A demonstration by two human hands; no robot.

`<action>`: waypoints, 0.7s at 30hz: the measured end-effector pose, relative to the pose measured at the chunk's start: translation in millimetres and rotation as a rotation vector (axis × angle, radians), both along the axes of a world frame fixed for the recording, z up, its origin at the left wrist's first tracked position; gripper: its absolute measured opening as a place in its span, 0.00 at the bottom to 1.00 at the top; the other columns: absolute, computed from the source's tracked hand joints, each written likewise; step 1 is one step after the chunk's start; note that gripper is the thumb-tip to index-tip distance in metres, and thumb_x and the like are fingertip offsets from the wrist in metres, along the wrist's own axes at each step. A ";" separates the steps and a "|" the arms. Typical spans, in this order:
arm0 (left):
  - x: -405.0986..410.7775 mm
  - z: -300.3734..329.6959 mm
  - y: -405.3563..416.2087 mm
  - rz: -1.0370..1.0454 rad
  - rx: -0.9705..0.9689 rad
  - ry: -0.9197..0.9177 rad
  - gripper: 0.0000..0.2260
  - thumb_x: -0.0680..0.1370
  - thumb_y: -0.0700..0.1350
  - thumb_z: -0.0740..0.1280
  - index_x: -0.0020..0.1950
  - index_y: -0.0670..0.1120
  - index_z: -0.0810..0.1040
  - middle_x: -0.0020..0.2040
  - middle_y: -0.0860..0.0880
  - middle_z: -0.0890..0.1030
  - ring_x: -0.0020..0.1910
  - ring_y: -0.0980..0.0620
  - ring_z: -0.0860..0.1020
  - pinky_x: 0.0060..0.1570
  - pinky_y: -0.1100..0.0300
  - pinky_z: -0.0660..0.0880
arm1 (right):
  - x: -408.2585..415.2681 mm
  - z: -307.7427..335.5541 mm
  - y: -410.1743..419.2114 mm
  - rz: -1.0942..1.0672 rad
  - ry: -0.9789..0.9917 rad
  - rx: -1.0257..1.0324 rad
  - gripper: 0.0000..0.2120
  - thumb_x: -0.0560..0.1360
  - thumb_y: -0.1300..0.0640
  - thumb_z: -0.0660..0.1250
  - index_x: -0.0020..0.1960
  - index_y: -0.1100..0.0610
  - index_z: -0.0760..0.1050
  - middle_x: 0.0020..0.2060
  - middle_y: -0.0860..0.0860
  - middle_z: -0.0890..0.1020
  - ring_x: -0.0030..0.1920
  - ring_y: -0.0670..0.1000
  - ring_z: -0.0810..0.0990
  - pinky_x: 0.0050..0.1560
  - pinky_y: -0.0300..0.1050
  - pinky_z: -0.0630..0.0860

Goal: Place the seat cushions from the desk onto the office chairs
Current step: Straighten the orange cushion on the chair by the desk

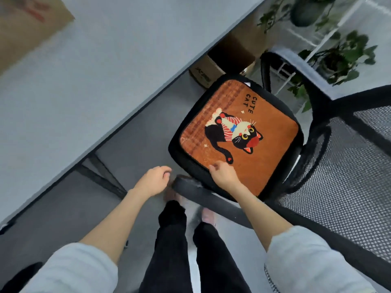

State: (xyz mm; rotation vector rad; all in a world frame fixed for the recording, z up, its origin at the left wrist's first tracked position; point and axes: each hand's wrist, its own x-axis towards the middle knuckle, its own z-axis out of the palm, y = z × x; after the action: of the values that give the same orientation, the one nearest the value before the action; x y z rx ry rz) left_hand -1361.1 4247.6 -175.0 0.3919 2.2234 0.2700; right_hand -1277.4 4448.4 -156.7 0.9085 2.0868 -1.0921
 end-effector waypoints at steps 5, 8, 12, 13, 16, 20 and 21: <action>39.1 70.1 -68.9 0.285 0.134 0.121 0.15 0.81 0.43 0.55 0.66 0.46 0.73 0.64 0.47 0.77 0.62 0.47 0.74 0.62 0.59 0.67 | -17.8 58.5 -67.6 0.267 0.141 0.015 0.17 0.81 0.54 0.55 0.65 0.60 0.72 0.61 0.58 0.78 0.62 0.59 0.75 0.58 0.45 0.71; 68.3 97.6 -122.1 0.465 0.170 0.204 0.14 0.81 0.43 0.56 0.65 0.46 0.74 0.62 0.47 0.78 0.60 0.47 0.75 0.60 0.59 0.67 | -19.4 78.5 -120.9 0.444 0.153 0.034 0.18 0.80 0.53 0.56 0.65 0.60 0.72 0.62 0.58 0.78 0.63 0.59 0.74 0.61 0.47 0.70; 123.3 120.0 -210.1 0.676 0.170 0.280 0.14 0.81 0.41 0.56 0.65 0.44 0.75 0.62 0.46 0.78 0.60 0.46 0.75 0.57 0.61 0.67 | -10.2 98.4 -211.2 0.726 0.167 0.045 0.17 0.80 0.54 0.57 0.64 0.62 0.74 0.63 0.58 0.77 0.65 0.59 0.73 0.63 0.46 0.69; 138.9 122.2 -232.0 0.729 0.165 0.292 0.14 0.81 0.42 0.56 0.64 0.44 0.75 0.62 0.46 0.78 0.59 0.46 0.75 0.57 0.60 0.67 | -5.3 104.2 -233.5 0.779 0.162 0.040 0.17 0.80 0.55 0.57 0.64 0.61 0.74 0.63 0.57 0.77 0.65 0.58 0.73 0.63 0.46 0.69; 185.2 128.8 -290.0 0.880 0.163 0.332 0.14 0.81 0.42 0.56 0.63 0.45 0.76 0.61 0.46 0.79 0.58 0.47 0.76 0.58 0.58 0.70 | 13.4 110.2 -297.6 0.907 0.171 0.037 0.17 0.80 0.55 0.57 0.63 0.62 0.74 0.62 0.57 0.78 0.64 0.59 0.74 0.62 0.46 0.70; 249.6 136.9 -370.1 1.084 0.135 0.389 0.14 0.80 0.42 0.56 0.62 0.45 0.76 0.61 0.45 0.79 0.61 0.46 0.75 0.61 0.56 0.71 | 58.7 113.7 -394.7 1.047 0.174 -0.014 0.16 0.80 0.54 0.58 0.61 0.61 0.76 0.59 0.57 0.80 0.62 0.59 0.75 0.58 0.44 0.71; 258.4 133.3 -383.5 1.116 0.118 0.388 0.14 0.80 0.42 0.56 0.62 0.45 0.76 0.61 0.45 0.79 0.61 0.45 0.75 0.60 0.55 0.71 | 68.6 115.7 -410.5 1.063 0.171 -0.027 0.15 0.79 0.54 0.58 0.60 0.60 0.76 0.58 0.56 0.80 0.61 0.58 0.76 0.56 0.43 0.71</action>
State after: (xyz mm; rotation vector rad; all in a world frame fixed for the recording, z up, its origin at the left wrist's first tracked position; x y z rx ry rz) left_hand -1102.7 3864.1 -41.7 -0.8588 2.5951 0.9671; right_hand -1208.8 4037.9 -41.0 -0.3572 2.1891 -0.6000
